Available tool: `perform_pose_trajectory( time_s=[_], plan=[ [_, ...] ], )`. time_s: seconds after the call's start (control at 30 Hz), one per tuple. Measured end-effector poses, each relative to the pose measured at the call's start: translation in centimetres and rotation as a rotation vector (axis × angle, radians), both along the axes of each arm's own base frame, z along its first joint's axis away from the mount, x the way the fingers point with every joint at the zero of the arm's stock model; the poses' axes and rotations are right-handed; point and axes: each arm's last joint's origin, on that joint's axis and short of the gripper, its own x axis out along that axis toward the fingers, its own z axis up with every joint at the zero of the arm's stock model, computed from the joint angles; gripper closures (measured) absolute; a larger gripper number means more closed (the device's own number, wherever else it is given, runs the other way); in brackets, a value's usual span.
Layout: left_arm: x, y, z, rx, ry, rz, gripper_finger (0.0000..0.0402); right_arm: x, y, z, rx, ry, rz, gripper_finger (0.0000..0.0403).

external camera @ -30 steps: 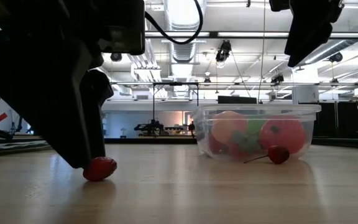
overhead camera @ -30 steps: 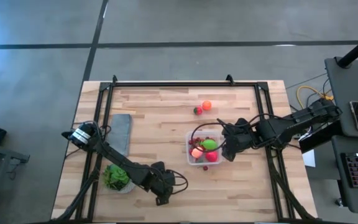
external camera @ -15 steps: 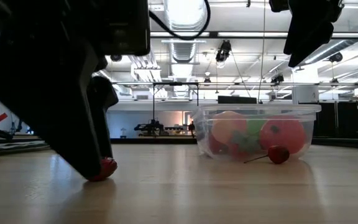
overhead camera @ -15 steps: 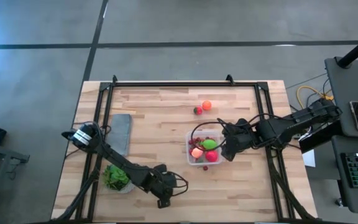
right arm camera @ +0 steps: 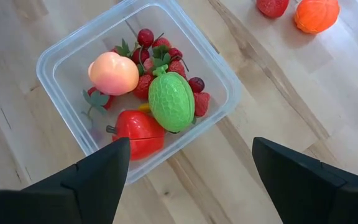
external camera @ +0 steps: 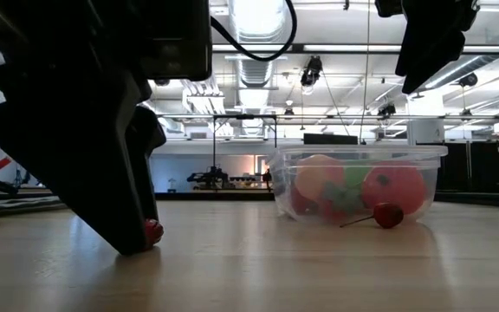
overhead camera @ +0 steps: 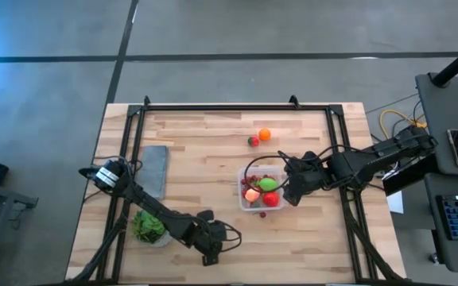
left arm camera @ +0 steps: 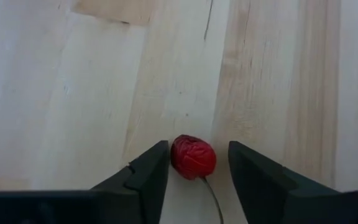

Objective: Pick and placing Produce into tupperware
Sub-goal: Put the bottom cherry into the transparent bin

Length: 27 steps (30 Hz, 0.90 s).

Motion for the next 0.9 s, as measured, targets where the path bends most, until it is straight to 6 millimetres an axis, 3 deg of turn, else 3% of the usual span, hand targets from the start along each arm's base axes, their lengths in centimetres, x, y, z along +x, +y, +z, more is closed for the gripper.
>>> perform_pose_trajectory(
  time_s=[0.3,0.53,0.7,0.9],
  plan=[
    [-0.1,0.1,0.0,0.012,0.009,0.003,0.0340,0.0,0.0,0.0,0.000,0.000,0.000,0.0074],
    [-0.4,0.9,2.2,0.060,-0.032,-0.072,0.0351,0.0,0.0,0.0,0.000,0.000,0.000,0.0074],
    [0.1,2.9,5.2,0.196,-0.126,-0.174,0.0351,-0.1,-0.1,0.5,0.002,-0.025,-0.040,0.0074],
    [2.2,7.6,7.6,0.330,-0.198,-0.254,0.0351,-2.1,-1.0,2.9,-0.055,-0.076,-0.202,0.0074]
  ],
)
